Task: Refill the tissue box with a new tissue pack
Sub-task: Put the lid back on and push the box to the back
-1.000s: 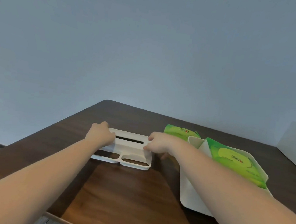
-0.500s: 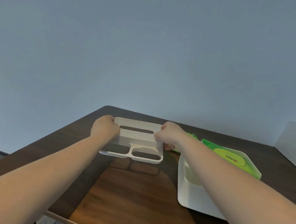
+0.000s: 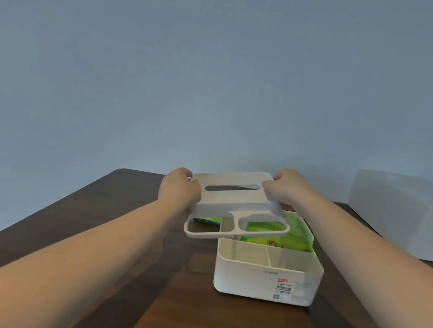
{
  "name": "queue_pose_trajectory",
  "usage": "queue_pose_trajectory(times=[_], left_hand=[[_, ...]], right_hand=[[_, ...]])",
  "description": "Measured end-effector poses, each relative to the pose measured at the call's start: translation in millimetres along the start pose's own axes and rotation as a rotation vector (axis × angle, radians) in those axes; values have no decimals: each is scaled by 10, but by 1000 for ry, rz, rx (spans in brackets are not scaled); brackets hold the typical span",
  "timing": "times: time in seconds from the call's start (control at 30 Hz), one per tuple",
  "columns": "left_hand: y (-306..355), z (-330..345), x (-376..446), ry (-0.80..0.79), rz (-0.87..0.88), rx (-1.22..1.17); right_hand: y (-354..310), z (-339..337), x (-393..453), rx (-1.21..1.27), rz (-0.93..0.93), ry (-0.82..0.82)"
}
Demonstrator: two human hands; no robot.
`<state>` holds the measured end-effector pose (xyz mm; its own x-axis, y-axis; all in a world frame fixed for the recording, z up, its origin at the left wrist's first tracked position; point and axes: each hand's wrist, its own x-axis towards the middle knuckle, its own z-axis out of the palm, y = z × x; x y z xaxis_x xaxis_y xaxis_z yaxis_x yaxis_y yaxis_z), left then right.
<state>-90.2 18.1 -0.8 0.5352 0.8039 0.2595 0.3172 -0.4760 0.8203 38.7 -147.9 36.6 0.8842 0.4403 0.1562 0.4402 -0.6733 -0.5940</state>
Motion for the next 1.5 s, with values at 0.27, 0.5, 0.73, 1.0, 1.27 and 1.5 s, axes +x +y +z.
queue_pose_trajectory(times=[0.27,0.5,0.73,1.0,1.27,1.5], left_hand=[[203,409,-152,-136,22,63],[179,638,-207,-163,-10,96],[173,698,-181,-146,-14,83],[134,719,-83,-173,27,164],[112,765,33,-217,86,305],[56,736,80,-288,112,396]], right_hand=[[656,-121,-100,-102,120,-51],[858,-121,-100,-204,136,-66],[929,-23,-52,-194,96,-27],[896,85,-34,-108,131,-87],[897,93,10,-150,74,-110],[890,75,54,-237,68,-142]])
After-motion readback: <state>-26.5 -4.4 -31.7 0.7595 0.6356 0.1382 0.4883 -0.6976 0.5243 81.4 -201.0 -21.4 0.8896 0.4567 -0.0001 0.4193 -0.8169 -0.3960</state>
